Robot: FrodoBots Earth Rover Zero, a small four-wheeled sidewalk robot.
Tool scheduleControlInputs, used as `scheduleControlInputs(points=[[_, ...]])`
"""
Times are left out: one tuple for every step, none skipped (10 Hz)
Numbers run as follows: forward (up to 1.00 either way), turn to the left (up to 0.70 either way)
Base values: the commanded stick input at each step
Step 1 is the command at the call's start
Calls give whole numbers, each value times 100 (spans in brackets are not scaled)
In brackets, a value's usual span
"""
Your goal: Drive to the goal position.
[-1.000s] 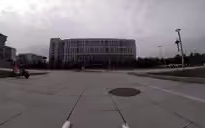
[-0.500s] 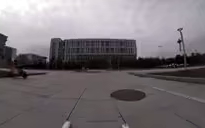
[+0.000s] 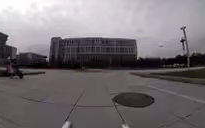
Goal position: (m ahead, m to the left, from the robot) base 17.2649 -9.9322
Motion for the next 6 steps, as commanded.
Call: scheduleControlInputs(points=[[70,0],[70,0],[70,0],[70,0],[70,0],[70,0]])
